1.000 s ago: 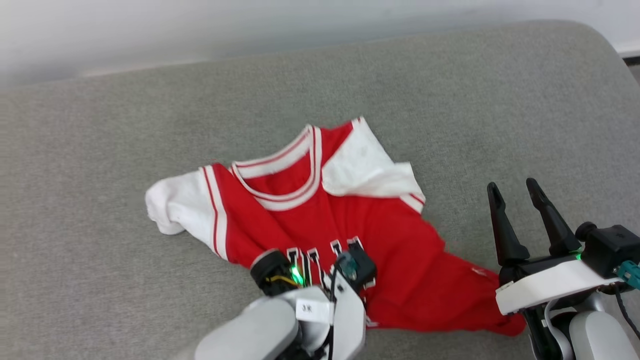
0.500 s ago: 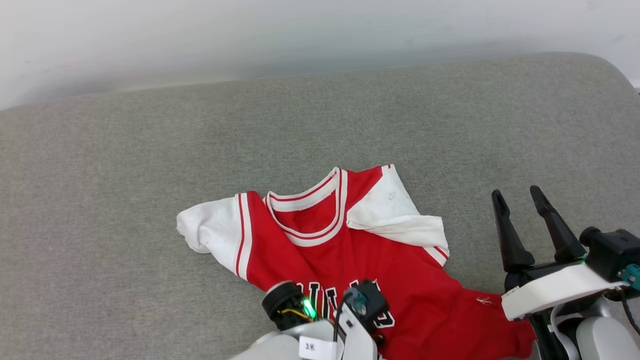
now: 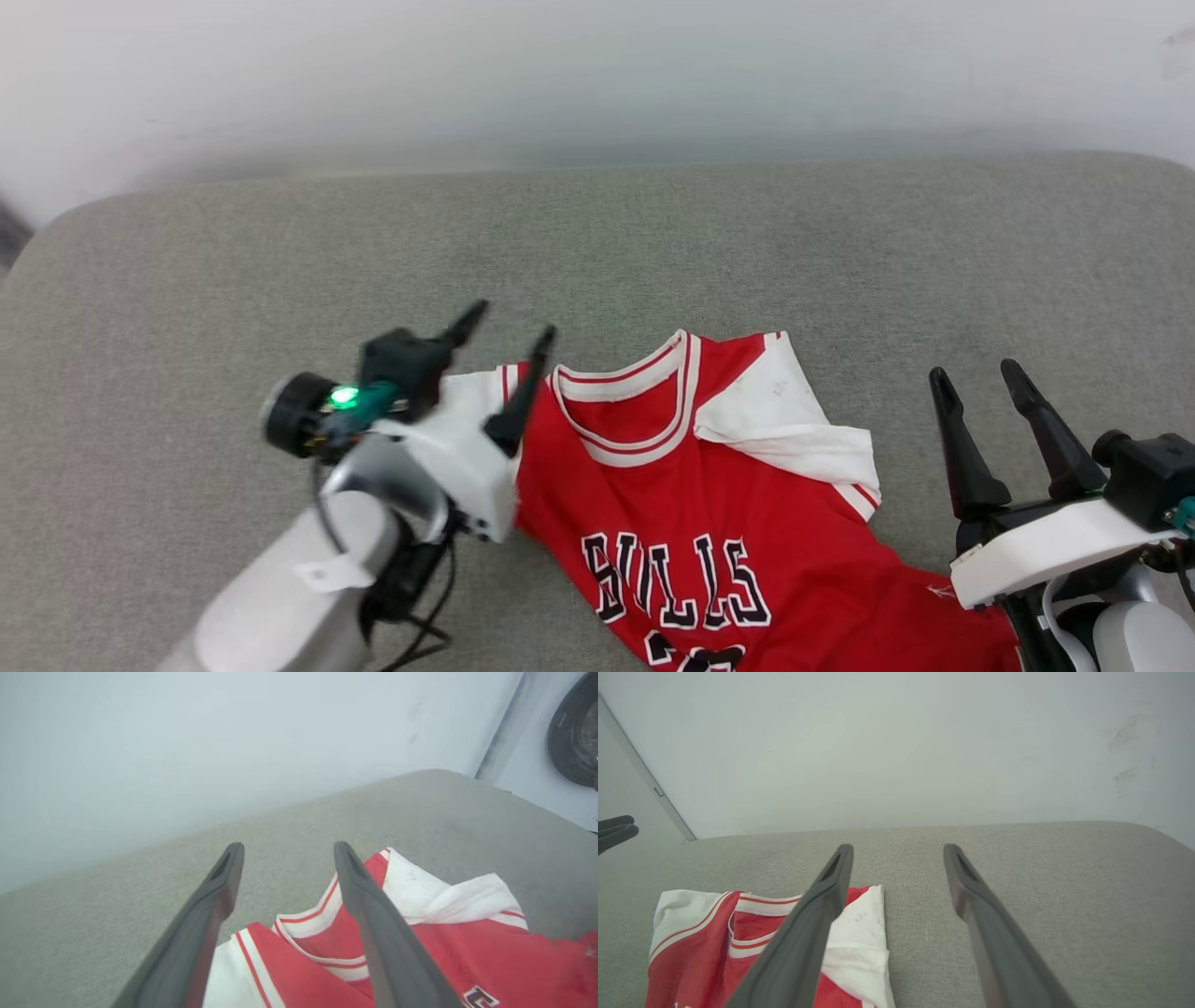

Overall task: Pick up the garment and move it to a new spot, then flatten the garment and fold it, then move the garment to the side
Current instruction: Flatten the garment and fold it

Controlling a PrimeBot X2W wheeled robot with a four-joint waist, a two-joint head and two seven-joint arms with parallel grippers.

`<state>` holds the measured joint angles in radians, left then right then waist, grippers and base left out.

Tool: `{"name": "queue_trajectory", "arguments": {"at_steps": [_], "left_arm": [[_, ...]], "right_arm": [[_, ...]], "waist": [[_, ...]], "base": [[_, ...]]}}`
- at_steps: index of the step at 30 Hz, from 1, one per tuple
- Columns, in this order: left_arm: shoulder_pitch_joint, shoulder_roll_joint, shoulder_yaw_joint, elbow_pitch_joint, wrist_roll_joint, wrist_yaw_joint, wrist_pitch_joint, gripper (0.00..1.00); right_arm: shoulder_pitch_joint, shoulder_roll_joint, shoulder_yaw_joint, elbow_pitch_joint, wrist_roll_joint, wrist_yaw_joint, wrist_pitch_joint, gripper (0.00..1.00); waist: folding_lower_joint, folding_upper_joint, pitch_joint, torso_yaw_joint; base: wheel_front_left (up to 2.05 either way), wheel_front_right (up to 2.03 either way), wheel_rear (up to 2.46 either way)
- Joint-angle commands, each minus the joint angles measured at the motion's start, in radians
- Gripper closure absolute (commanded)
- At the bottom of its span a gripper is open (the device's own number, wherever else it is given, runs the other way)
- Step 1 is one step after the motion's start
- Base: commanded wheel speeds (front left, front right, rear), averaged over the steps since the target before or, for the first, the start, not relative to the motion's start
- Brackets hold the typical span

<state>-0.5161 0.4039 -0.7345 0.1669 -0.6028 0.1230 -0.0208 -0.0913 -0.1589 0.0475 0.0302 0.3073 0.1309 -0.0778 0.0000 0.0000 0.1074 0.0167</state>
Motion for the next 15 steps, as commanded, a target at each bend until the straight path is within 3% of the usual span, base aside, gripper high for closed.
{"name": "queue_trajectory", "arguments": {"at_steps": [1,4,8,11,15], "left_arm": [[0.052,0.04,0.071,0.017,-0.003,0.041,-0.118,0.0],[0.112,0.074,0.123,0.018,-0.011,0.058,-0.202,0.0],[0.22,0.105,0.187,-0.022,0.0,0.063,-0.241,0.0],[0.264,0.096,0.231,-0.072,0.023,0.065,-0.245,0.0],[0.375,0.048,0.323,-0.159,0.108,0.04,-0.244,0.0]], "right_arm": [[0.02,-0.011,0.0,-0.009,0.004,0.0,0.009,0.0],[0.025,-0.017,-0.001,-0.015,0.008,0.0,0.019,0.0],[0.038,-0.024,0.001,-0.021,0.011,0.0,0.035,0.0],[0.044,-0.03,0.001,-0.023,0.013,0.0,0.049,0.0],[0.049,-0.095,0.046,-0.039,0.005,0.0,0.144,0.0]], "waist": [[0.0,0.0,-0.009,0.016],[0.0,0.0,-0.011,0.025],[0.0,0.0,-0.009,0.036],[0.0,0.0,-0.003,0.045],[0.0,0.0,0.012,0.075]], "base": [[0.0,0.0,0.0],[0.0,0.0,0.0],[0.0,0.0,0.0],[0.0,0.0,0.0],[0.0,0.0,0.0]]}}
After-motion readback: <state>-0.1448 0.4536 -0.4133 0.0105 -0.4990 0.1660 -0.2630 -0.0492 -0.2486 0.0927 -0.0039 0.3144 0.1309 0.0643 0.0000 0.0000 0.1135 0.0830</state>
